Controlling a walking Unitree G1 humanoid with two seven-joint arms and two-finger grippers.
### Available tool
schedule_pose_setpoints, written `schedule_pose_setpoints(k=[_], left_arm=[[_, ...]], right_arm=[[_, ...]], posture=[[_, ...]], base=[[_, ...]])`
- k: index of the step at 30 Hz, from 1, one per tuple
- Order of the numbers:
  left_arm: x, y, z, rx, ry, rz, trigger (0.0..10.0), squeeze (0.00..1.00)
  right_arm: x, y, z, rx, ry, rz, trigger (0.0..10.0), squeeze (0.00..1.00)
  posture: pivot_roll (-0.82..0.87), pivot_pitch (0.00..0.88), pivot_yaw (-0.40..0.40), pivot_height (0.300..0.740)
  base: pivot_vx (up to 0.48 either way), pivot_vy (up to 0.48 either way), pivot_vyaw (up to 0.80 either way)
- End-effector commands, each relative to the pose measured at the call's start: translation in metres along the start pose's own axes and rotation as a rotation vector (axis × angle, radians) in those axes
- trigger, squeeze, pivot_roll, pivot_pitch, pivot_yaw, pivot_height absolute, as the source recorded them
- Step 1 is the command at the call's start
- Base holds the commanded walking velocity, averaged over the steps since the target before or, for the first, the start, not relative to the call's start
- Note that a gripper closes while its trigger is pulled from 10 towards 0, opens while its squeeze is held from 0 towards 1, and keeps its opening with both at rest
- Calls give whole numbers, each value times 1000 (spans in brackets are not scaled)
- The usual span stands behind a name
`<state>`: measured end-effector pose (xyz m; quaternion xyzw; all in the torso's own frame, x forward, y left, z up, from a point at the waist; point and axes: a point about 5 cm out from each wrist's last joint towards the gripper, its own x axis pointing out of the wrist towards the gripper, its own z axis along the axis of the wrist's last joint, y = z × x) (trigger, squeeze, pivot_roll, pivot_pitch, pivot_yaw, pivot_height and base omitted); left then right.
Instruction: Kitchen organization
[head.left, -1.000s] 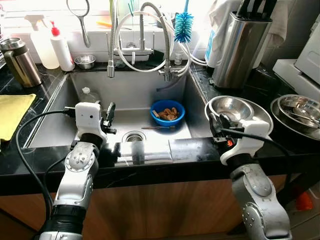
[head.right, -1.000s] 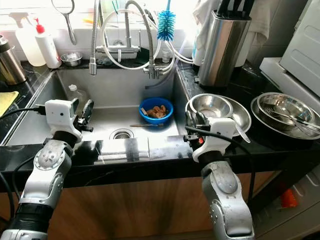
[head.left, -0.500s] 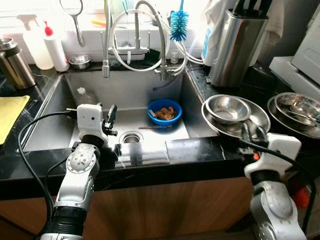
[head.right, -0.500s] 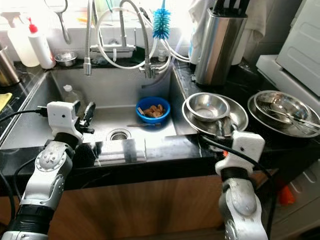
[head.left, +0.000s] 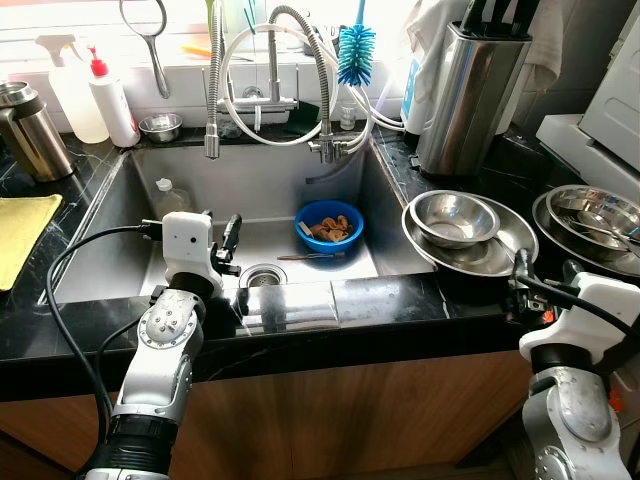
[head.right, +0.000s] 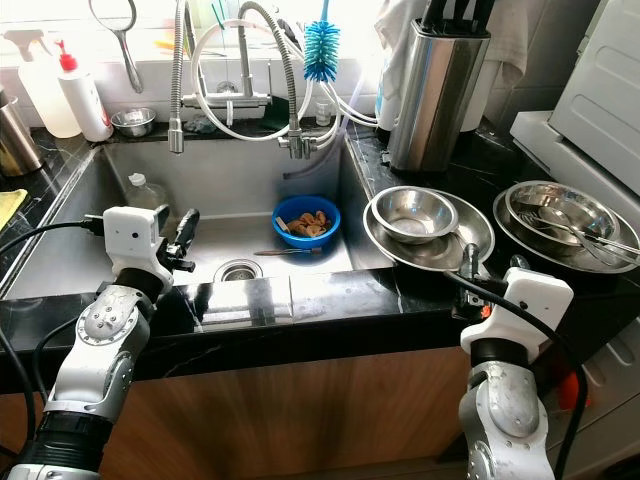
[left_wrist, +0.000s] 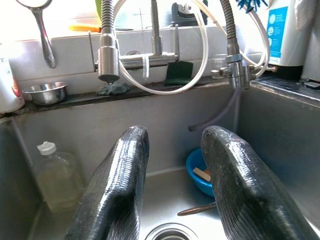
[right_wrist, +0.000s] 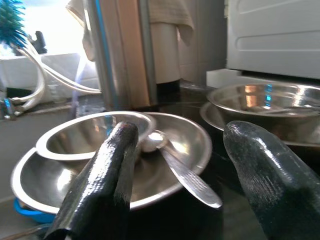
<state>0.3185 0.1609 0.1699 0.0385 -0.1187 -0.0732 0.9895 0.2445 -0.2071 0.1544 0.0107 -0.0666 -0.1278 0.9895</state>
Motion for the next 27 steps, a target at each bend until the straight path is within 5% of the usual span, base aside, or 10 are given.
schedule_pose_setpoints(k=[1,27], left_arm=[[1,1,2,30,0,-9,10000,0],[1,4,0,47,18,2,10000,0]], right_arm=[[1,3,-3,9,9,6,10000,0],[-1,-7,-9,26,42,-62,10000,0]], posture=[[-44,4,-3,740],[-40,54,3,740]], base=[[0,0,0],[0,0,0]])
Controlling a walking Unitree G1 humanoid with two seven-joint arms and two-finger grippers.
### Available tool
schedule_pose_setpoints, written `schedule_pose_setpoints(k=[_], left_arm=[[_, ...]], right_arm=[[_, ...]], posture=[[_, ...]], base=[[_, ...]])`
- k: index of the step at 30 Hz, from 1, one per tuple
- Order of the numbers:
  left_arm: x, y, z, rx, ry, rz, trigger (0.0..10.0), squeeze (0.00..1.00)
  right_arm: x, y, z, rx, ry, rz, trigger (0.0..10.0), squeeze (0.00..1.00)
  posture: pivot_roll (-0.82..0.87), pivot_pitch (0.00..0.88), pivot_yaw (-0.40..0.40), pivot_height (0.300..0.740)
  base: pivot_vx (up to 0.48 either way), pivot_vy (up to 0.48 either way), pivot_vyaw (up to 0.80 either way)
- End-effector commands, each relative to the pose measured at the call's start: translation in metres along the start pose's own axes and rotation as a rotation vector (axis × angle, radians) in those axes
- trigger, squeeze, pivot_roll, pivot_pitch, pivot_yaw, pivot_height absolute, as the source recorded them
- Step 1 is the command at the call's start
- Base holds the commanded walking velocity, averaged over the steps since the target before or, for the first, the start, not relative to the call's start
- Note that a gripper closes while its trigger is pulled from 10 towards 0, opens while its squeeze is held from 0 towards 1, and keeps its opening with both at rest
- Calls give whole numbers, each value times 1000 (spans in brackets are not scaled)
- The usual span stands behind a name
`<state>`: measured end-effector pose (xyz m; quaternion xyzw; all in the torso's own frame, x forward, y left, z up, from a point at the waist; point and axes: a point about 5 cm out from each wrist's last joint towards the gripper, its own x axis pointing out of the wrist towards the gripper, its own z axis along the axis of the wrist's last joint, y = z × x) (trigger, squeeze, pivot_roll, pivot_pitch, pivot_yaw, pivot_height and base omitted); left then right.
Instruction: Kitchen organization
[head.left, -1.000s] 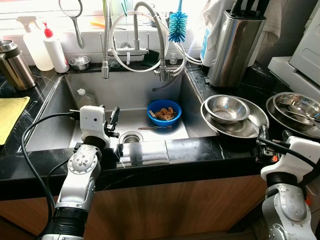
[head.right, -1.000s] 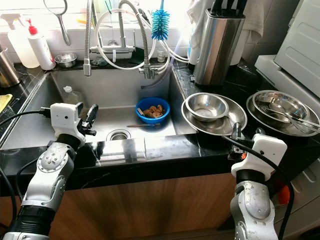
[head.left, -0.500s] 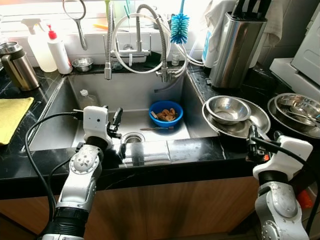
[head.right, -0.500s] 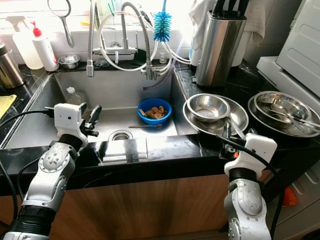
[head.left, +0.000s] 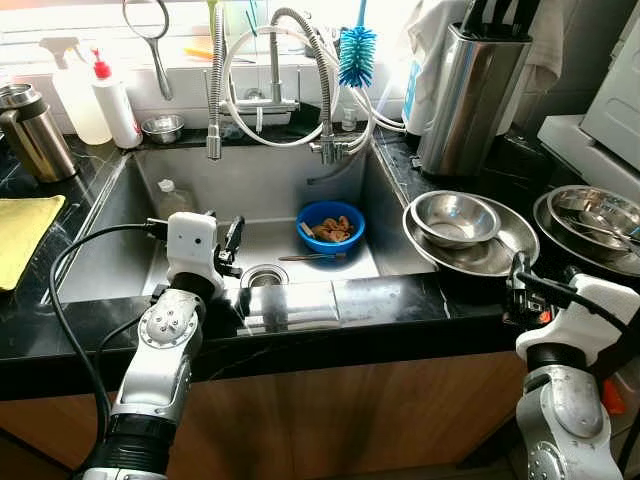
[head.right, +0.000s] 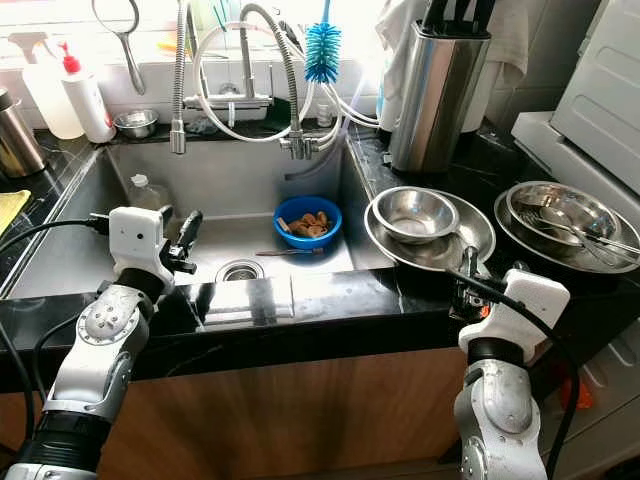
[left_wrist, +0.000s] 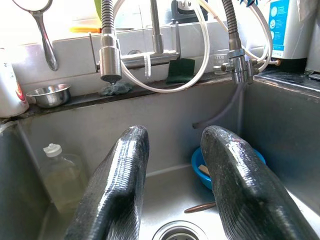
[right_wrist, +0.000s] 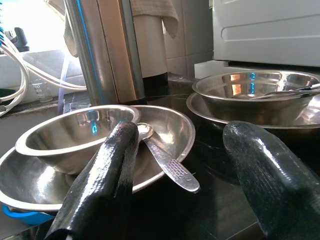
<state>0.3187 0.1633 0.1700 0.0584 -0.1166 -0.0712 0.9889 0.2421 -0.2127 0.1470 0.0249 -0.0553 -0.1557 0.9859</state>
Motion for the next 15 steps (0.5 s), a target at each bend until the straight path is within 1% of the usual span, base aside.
schedule_pose_setpoints(k=[1,3,15], left_arm=[[2,1,0,8,10,2,10000,0],[2,1,0,9,10,1,10000,0],[2,-1,0,9,11,0,10000,0]], right_arm=[[2,1,-3,-5,23,1,10000,0],[3,3,-3,7,23,11,10000,0],[4,5,-5,13,39,16,10000,0]], posture=[[-40,54,3,740],[-41,55,2,740],[-40,58,-3,740]], base=[[0,0,0],[0,0,0],[0,0,0]])
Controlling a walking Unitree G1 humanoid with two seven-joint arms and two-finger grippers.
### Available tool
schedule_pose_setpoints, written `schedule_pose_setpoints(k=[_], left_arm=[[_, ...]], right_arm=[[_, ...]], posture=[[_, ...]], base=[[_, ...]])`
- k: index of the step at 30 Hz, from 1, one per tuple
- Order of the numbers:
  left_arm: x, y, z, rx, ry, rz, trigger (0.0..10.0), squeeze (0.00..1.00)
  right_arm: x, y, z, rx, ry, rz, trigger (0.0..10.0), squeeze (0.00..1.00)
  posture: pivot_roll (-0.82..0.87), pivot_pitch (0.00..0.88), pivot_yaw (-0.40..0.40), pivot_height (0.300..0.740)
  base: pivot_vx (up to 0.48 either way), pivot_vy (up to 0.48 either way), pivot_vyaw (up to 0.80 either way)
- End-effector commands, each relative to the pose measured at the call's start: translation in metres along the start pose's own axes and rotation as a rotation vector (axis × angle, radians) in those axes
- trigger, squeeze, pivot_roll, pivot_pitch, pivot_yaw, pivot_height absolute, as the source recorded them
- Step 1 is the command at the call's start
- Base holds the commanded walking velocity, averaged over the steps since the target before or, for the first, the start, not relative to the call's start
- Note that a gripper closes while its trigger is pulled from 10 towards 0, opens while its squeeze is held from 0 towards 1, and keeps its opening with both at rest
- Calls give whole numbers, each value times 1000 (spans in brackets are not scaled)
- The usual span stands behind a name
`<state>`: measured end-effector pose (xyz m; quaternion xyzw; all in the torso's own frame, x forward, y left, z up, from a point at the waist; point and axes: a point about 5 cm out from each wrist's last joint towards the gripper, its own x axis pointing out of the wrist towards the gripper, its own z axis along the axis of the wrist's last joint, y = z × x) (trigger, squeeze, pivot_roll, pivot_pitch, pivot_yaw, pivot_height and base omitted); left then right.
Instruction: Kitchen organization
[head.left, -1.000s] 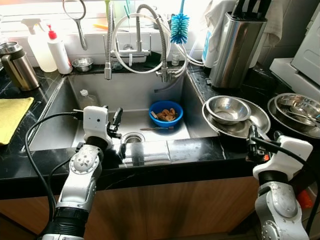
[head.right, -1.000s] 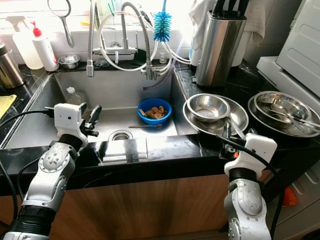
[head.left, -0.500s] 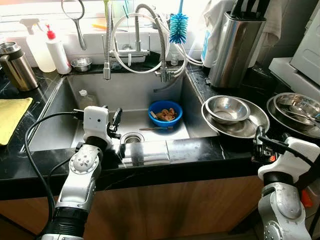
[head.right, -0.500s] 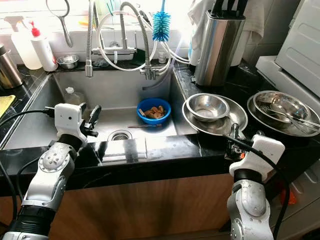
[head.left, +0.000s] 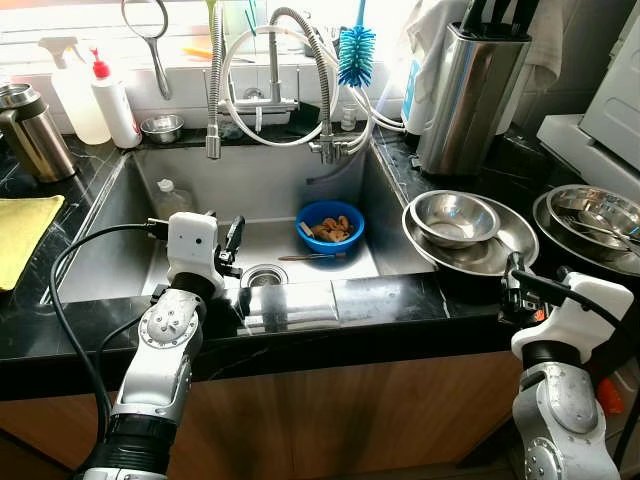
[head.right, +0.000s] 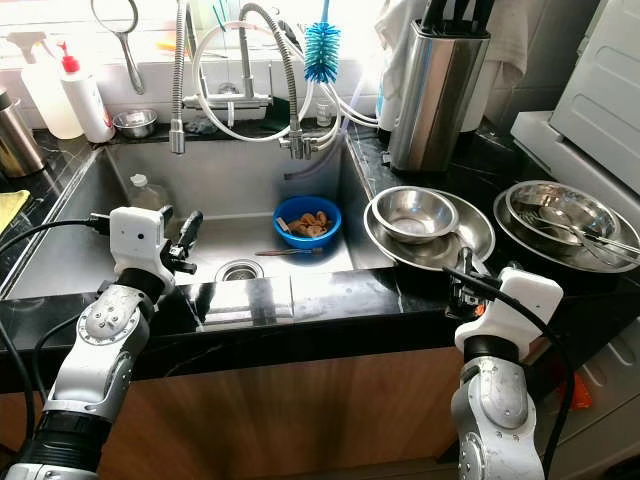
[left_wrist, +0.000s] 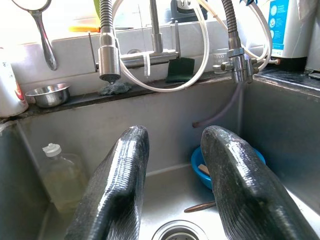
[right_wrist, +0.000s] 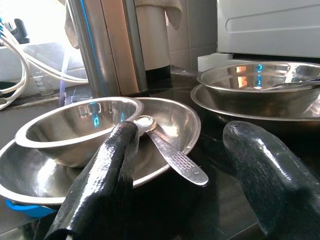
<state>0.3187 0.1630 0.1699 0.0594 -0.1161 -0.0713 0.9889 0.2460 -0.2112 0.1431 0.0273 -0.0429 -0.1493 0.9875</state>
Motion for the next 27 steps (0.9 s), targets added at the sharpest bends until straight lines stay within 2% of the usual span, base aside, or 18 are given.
schedule_pose_setpoints(k=[1,6,17,18,19,21,27], left_arm=[[2,0,0,7,10,0,10000,0],[1,0,0,9,12,-1,10000,0],[2,-1,0,10,10,-3,10000,0],[2,-1,0,10,10,-3,10000,0],[2,-2,0,11,10,-4,10000,0],[2,-2,0,12,10,-4,10000,0],[2,-2,1,15,9,-4,10000,0]], right_arm=[[1,2,-1,11,13,4,10000,0],[1,1,-6,-10,44,-10,10000,0],[3,-1,-8,8,55,-23,10000,0],[3,0,-8,10,55,-22,9765,0],[4,0,-8,10,55,-20,275,0],[4,1,-8,12,54,-15,0,0],[6,2,-9,10,58,-15,0,0]], posture=[[-40,58,-3,740],[-41,59,-3,740],[-40,57,-2,740],[-40,56,-2,740],[-40,56,-2,740],[-37,56,-3,740],[-37,55,-4,740]], base=[[0,0,0],[0,0,0],[0,0,0],[0,0,0],[0,0,0],[0,0,0],[0,0,0]])
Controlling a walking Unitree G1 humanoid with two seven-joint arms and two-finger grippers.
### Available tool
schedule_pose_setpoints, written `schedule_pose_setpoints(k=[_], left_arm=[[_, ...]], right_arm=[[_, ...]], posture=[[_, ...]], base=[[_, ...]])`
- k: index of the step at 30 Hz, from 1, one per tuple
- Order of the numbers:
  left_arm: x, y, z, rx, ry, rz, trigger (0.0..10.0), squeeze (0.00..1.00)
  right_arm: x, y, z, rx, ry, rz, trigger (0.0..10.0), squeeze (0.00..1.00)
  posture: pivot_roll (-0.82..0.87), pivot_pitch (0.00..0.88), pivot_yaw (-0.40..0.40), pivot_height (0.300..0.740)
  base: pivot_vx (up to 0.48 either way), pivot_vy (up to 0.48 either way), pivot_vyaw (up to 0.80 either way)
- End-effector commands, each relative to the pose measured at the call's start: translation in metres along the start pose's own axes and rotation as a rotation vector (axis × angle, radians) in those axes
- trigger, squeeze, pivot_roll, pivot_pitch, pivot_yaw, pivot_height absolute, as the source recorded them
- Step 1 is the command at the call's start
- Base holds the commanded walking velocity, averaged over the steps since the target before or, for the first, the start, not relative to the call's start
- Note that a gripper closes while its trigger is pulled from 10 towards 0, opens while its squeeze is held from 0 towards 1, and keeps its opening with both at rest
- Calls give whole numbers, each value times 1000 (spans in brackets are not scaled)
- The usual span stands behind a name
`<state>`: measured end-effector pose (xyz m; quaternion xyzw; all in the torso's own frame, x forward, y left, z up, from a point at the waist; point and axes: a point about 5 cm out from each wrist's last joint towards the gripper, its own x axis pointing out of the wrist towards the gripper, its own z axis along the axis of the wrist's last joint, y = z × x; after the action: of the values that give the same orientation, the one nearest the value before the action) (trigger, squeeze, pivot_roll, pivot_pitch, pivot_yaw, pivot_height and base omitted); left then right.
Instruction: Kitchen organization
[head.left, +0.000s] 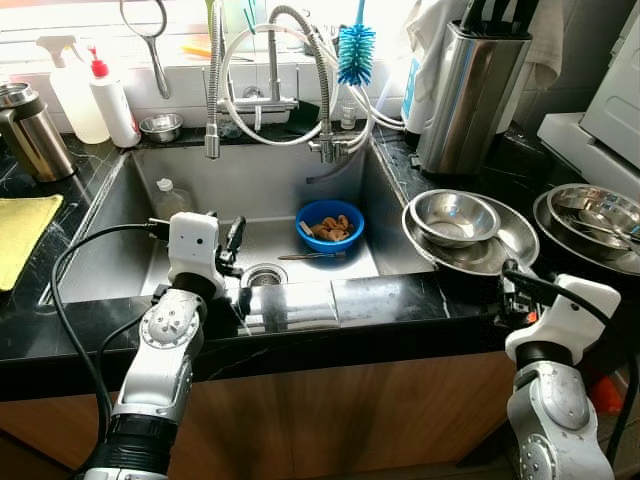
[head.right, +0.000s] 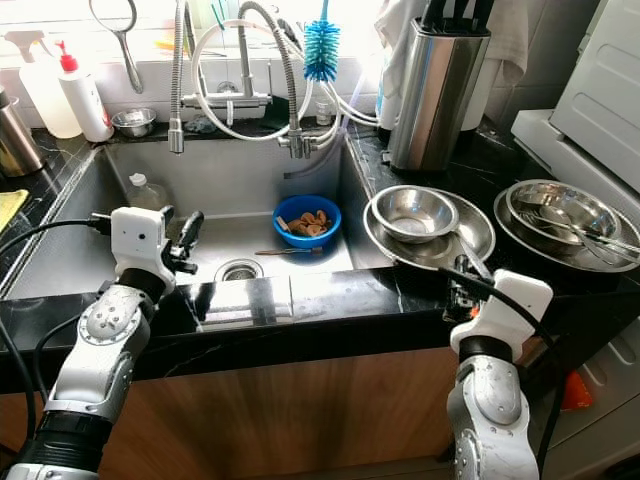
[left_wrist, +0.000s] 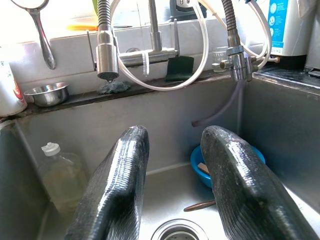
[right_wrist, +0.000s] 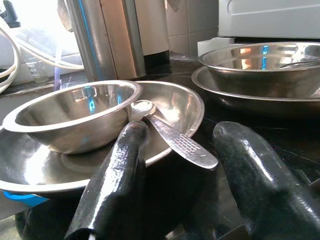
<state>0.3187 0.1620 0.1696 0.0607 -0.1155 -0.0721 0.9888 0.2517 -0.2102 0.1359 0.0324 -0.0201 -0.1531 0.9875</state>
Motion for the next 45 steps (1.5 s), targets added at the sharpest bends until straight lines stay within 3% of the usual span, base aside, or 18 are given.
schedule_pose_setpoints(k=[1,30,31,32,33,34,45], left_arm=[[2,-1,1,13,8,-2,10000,0],[3,-2,2,20,2,-3,10000,0],[4,-2,2,20,2,-2,10000,0],[4,-1,2,21,2,-1,10000,0],[4,-1,2,21,2,0,10000,0],[4,-1,2,22,2,1,10000,0],[4,-1,2,19,3,9,10000,0]], right_arm=[[1,0,-1,6,13,-6,0,0],[2,3,3,28,-4,-1,0,0],[2,3,3,30,-7,-1,1373,0],[3,3,4,29,-11,0,3882,0],[3,4,5,27,-13,1,7843,0],[3,4,6,30,-19,3,10000,0],[5,15,19,64,-84,44,10000,0]], posture=[[-37,55,-4,740],[-39,53,-4,740],[-39,53,-4,740],[-38,55,-6,740],[-38,55,-6,740],[-38,55,-6,740],[-43,55,-8,740]], base=[[0,0,0],[0,0,0],[0,0,0],[0,0,0],[0,0,0],[0,0,0],[0,0,0]])
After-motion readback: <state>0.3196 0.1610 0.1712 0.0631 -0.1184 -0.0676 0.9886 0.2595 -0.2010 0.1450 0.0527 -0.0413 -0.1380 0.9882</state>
